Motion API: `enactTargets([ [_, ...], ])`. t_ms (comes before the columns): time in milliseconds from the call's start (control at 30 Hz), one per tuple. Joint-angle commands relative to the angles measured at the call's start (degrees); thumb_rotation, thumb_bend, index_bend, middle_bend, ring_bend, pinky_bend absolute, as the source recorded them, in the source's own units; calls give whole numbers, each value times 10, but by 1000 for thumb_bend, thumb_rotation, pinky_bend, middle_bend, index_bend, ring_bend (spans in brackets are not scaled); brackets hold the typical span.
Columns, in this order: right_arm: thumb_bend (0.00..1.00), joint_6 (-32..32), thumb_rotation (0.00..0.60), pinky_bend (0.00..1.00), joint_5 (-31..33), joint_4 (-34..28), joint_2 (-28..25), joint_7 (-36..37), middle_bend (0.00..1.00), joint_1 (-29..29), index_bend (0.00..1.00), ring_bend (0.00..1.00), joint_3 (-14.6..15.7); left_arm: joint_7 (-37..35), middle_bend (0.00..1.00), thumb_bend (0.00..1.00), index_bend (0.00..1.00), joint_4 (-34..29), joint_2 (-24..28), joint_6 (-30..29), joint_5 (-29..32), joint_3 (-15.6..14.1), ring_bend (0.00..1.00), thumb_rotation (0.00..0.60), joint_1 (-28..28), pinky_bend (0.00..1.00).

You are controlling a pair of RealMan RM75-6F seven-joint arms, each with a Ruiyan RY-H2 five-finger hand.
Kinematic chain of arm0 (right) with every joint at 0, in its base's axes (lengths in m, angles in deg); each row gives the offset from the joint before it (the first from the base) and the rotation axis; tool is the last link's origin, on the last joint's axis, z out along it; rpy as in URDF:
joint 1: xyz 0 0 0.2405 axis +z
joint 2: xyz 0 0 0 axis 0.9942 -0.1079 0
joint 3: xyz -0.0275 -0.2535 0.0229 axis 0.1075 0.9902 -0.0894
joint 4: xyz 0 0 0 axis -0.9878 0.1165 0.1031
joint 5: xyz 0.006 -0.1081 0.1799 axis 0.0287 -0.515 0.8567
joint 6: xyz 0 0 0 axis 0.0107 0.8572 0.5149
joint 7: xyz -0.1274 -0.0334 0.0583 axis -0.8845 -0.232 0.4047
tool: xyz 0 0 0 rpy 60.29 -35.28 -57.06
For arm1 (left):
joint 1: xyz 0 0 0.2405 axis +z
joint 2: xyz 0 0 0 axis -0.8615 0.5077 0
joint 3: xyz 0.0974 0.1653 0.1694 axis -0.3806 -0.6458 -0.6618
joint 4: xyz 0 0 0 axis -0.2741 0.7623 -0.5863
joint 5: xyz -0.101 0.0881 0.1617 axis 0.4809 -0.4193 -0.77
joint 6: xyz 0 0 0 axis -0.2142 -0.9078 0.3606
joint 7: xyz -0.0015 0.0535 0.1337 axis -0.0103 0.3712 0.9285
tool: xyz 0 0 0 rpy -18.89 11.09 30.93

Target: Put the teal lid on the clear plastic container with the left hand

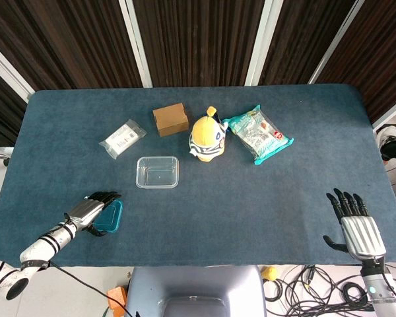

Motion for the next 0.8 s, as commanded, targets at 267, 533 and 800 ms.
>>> enactTargets([
  [267, 133, 2, 600, 0, -2, -2, -3, 5, 0, -1, 0, 0, 0, 23, 0, 194, 0, 16, -11, 14, 12, -11, 0, 600, -5, 0],
  [533, 133, 6, 600, 0, -5, -2, -7, 13, 0, -3, 0, 0, 2, 59, 0, 194, 0, 30, -23, 30, 41, -15, 0, 600, -5, 0],
  [800, 133, 5, 600, 0, -3, -1, -6, 9, 0, -3, 0, 0, 2, 90, 49, 198, 0, 41, -30, 27, 55, -19, 47, 600, -1, 28],
])
